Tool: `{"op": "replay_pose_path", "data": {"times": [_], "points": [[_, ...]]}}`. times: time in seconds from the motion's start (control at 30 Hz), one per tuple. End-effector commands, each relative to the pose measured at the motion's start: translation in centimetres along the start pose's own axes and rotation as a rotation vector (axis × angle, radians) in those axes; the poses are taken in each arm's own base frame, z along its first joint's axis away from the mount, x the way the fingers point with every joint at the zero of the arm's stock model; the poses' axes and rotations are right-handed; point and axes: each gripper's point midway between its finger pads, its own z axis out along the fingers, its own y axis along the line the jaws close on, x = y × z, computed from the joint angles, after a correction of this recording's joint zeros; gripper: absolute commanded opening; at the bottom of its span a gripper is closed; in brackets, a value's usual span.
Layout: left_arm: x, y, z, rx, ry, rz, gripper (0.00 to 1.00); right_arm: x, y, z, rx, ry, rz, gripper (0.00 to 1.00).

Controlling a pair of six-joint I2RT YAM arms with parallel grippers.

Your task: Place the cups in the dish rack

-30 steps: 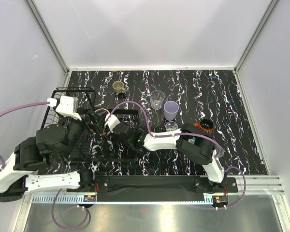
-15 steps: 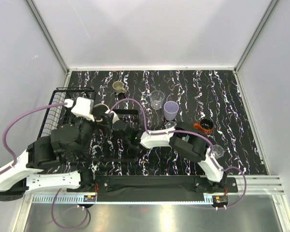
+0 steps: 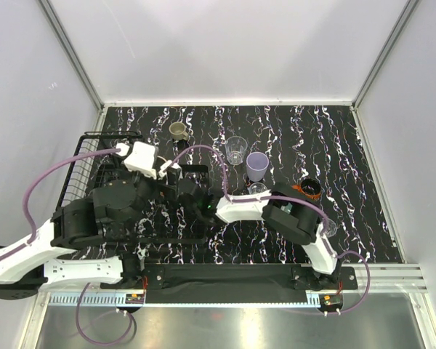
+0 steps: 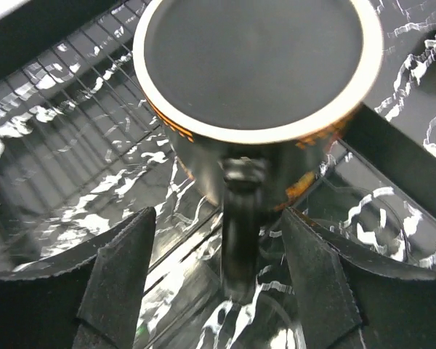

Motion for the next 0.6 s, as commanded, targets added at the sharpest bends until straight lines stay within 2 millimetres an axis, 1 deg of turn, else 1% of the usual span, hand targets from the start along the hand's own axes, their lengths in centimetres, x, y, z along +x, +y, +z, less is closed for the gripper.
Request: {"op": "replay_pose_path", "data": {"times": [0.0, 0.03, 0.07, 0.1, 0.13, 0.17, 0.2, 0.23, 0.27, 0.3, 0.37, 0.4, 0.47, 0.5, 0.53, 0.57], "points": [[-3.3, 1.9, -1.5, -0.003, -0.051, -0.069, 0.99, -6.3, 0.6, -3.1, 0.002, -0.082, 0.158, 0.77], [-4.1, 2.4, -1.8, -0.006, -0.062, -0.087, 0.99, -6.4, 0.1, -4.3, 0.024, -0.034, 0.168, 0.79], [-4.4, 2.7, -2.0, -0.01, -0.063, -0.093, 0.99, -6.2, 0.0, -4.9, 0.034, -0.008, 0.183, 0.79], [-4.4, 2.9, -2.2, -0.013, -0.062, -0.101, 0.99, -5.9, -0.5, -5.6, 0.068, 0.016, 0.221, 0.8], [-4.7, 3.1, -2.4, -0.009, -0.066, -0.115, 0.99, -5.9, -1.0, -7.0, 0.089, 0.048, 0.235, 0.84], [-4.7, 2.7, -2.5, 0.017, -0.064, -0.119, 0.99, -5.6, -1.4, -7.7, 0.112, 0.064, 0.246, 0.85], [-4.7, 2.8, -2.7, 0.027, -0.066, -0.145, 0.99, -5.1, -1.8, -8.3, 0.137, 0.088, 0.273, 0.86], [-4.6, 2.7, -2.8, 0.035, -0.065, -0.163, 0.99, -4.0, -2.5, -9.8, 0.172, 0.154, 0.267, 0.89], [-4.6, 2.2, -2.9, 0.066, -0.067, -0.184, 0.99, -3.5, -3.0, -10.5, 0.199, 0.183, 0.273, 0.94], [-4.5, 1.9, -3.0, 0.089, -0.071, -0.209, 0.99, -2.5, -3.8, -11.6, 0.258, 0.244, 0.283, 0.95], [-3.6, 0.6, -2.7, 0.129, -0.048, -0.212, 0.99, -2.3, -4.7, -13.1, 0.316, 0.29, 0.293, 0.97], [-3.2, 0.0, -2.5, 0.135, -0.031, -0.221, 0.99, -1.5, -5.2, -14.3, 0.361, 0.343, 0.301, 0.98], [-1.9, -1.2, -1.6, 0.125, 0.023, -0.189, 0.99, -1.5, -5.9, -15.7, 0.416, 0.356, 0.343, 1.0], [-1.6, -1.7, -1.4, 0.124, 0.043, -0.192, 0.99, -0.6, -6.4, -16.6, 0.438, 0.386, 0.336, 1.0], [-1.0, -2.5, -0.8, 0.116, 0.07, -0.176, 0.99, -0.9, -6.6, -17.4, 0.445, 0.379, 0.348, 1.0], [-0.5, -2.8, -0.7, 0.115, 0.091, -0.167, 0.99, -0.8, -7.2, -17.9, 0.486, 0.365, 0.374, 1.0]]}}
